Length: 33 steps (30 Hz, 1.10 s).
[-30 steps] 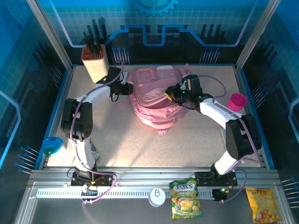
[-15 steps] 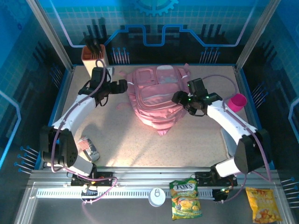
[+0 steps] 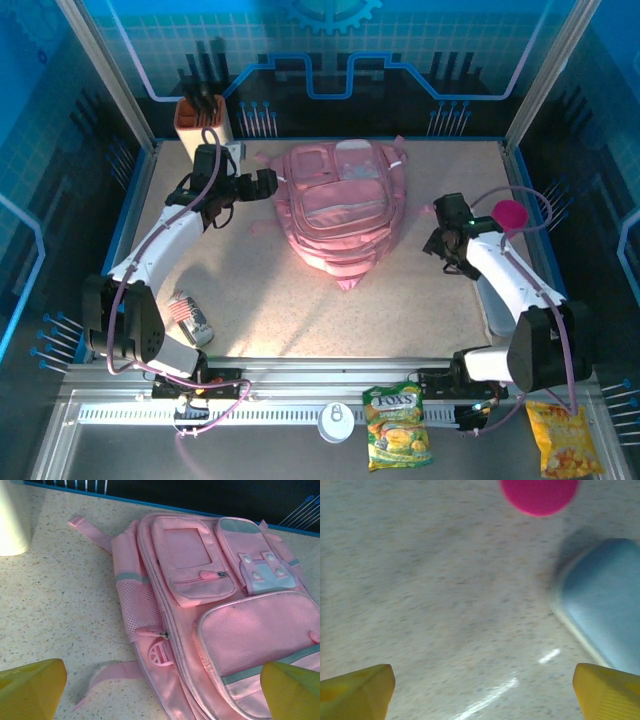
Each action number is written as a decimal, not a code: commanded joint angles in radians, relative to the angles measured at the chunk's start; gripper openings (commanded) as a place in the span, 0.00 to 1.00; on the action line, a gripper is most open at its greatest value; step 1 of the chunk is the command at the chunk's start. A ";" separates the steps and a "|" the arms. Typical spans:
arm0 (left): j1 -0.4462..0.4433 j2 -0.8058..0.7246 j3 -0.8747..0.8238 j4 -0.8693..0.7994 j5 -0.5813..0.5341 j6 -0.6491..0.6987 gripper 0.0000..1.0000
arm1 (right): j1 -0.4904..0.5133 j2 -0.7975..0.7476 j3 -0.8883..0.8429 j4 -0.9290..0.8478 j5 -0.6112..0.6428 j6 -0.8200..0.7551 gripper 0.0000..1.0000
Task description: Pack the student bag
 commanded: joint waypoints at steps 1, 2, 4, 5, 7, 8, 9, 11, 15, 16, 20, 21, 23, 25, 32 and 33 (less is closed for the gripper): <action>0.002 0.014 0.017 0.012 0.057 0.003 0.99 | -0.075 -0.035 -0.032 -0.039 0.094 -0.029 0.93; 0.002 0.015 0.018 0.010 0.058 0.007 0.99 | -0.095 -0.038 -0.044 -0.036 0.101 -0.037 0.93; 0.002 0.020 0.024 0.008 0.058 0.009 0.99 | -0.146 -0.042 -0.065 -0.032 0.111 -0.057 0.94; 0.002 0.022 0.025 0.006 0.058 0.010 0.99 | -0.166 -0.044 -0.086 -0.030 0.114 -0.063 0.94; 0.002 0.025 0.030 -0.001 0.058 0.014 0.99 | -0.211 -0.048 -0.106 -0.019 0.105 -0.080 0.94; 0.002 0.027 0.032 -0.002 0.057 0.016 0.99 | -0.225 -0.049 -0.116 -0.010 0.099 -0.087 0.94; 0.003 0.027 0.033 -0.002 0.059 0.016 0.99 | -0.240 -0.049 -0.125 0.003 0.088 -0.098 0.94; 0.002 0.031 0.036 -0.002 0.061 0.016 0.99 | -0.260 -0.043 -0.138 0.021 0.064 -0.110 0.94; 0.002 0.036 0.036 0.001 0.065 0.010 0.99 | -0.312 -0.028 -0.166 0.051 0.004 -0.125 0.94; 0.002 0.038 0.036 0.001 0.065 0.009 0.99 | -0.322 -0.028 -0.175 0.060 -0.005 -0.129 0.94; 0.002 0.042 0.036 0.001 0.068 0.007 0.99 | -0.352 -0.015 -0.200 0.081 -0.044 -0.138 0.94; 0.002 0.041 0.036 0.001 0.069 0.007 0.99 | -0.358 -0.012 -0.204 0.083 -0.052 -0.141 0.94; 0.002 0.044 0.037 0.001 0.069 0.006 0.99 | -0.361 -0.007 -0.210 0.089 -0.067 -0.142 0.94; 0.002 0.045 0.039 0.002 0.070 0.007 0.99 | -0.361 -0.003 -0.216 0.098 -0.099 -0.138 0.94; 0.002 0.046 0.035 0.001 0.068 0.005 0.99 | -0.297 -0.014 -0.225 0.149 -0.305 -0.030 0.93; 0.002 0.045 0.035 0.002 0.068 0.004 0.99 | -0.269 -0.011 -0.222 0.157 -0.319 0.001 0.93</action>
